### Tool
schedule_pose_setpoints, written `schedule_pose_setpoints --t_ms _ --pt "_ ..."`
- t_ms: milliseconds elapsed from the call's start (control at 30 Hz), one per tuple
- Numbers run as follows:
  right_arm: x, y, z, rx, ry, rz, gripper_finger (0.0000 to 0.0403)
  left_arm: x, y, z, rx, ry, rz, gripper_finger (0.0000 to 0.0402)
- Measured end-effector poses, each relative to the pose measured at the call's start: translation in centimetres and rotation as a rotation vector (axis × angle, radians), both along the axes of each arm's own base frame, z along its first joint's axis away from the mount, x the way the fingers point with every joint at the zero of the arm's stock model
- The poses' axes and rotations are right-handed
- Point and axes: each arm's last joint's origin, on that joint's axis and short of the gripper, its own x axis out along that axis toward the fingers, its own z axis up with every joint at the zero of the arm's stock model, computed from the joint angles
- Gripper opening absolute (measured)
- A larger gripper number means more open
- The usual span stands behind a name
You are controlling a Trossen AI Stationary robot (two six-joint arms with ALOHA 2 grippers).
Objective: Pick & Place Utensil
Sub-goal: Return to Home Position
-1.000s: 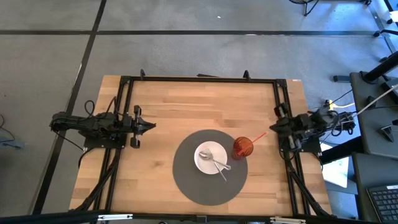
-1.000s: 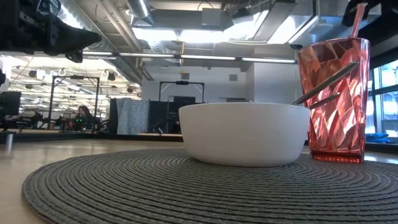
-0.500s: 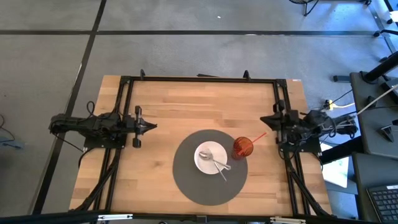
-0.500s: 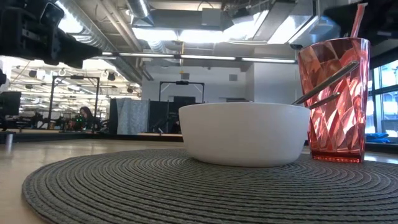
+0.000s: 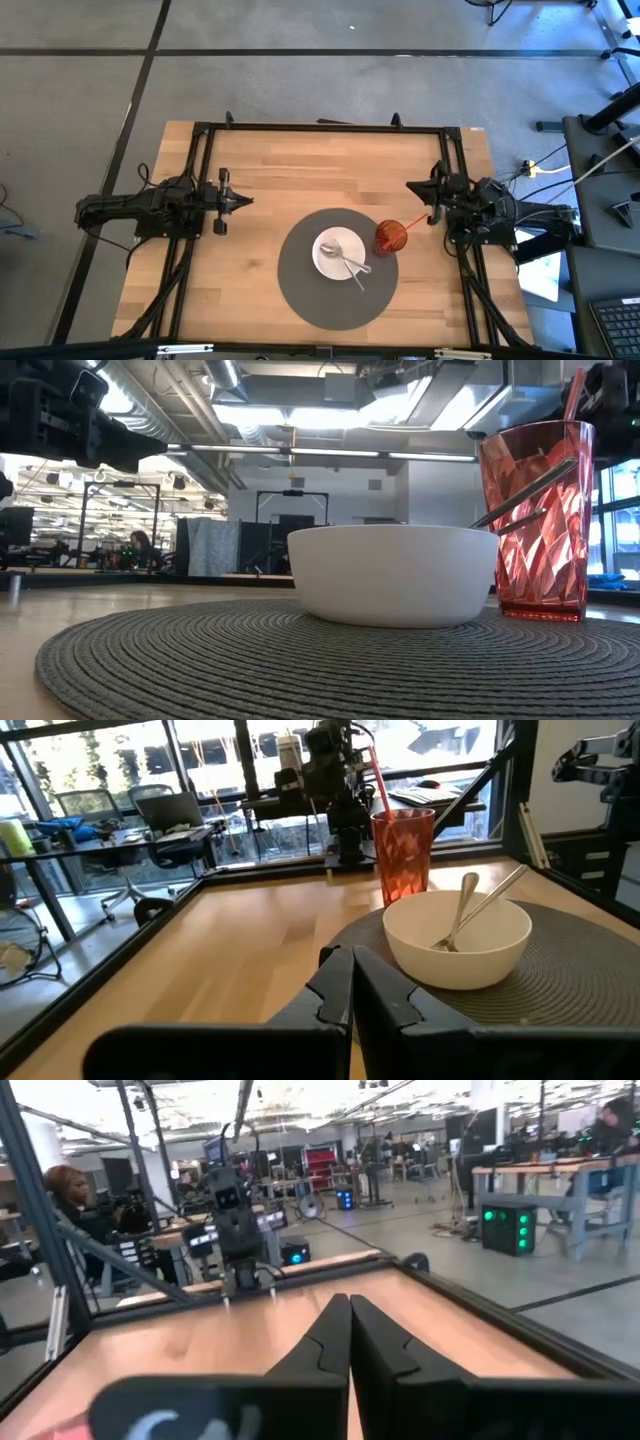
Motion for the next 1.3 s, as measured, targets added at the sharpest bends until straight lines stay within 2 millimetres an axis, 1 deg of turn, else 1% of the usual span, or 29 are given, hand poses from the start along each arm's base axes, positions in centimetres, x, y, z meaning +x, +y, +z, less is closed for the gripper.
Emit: schedule_pose_setpoints --t_ms 133,233,733,1000,1167,1300 --pt "0.3 -0.3 -1.5 0.002 0.002 0.019 0.0 0.0 -0.1 0.0 0.003 -0.004 -0.025 0.0001" --pt "0.3 -0.4 -1.7 0.008 0.031 0.006 0.0 0.0 -0.1 0.0 -0.013 0.002 -0.027 0.0001" --pt "0.4 -0.4 -1.9 -0.009 0.054 0.012 0.0002 0.3 0.0 -0.3 -0.046 0.032 -0.019 0.0001" --pt "0.4 -0.4 -1.8 -0.016 0.05 0.019 0.0002 0.3 0.0 -0.3 -0.134 0.027 -0.011 0.0002" --pt "0.4 -0.4 -1.8 0.036 0.038 0.021 0.0003 0.3 0.0 -0.3 -0.184 0.024 -0.008 0.0001" --pt "0.4 -0.4 -1.8 0.036 0.041 0.022 0.0003 0.3 0.0 -0.3 -0.242 0.021 -0.005 0.0007"
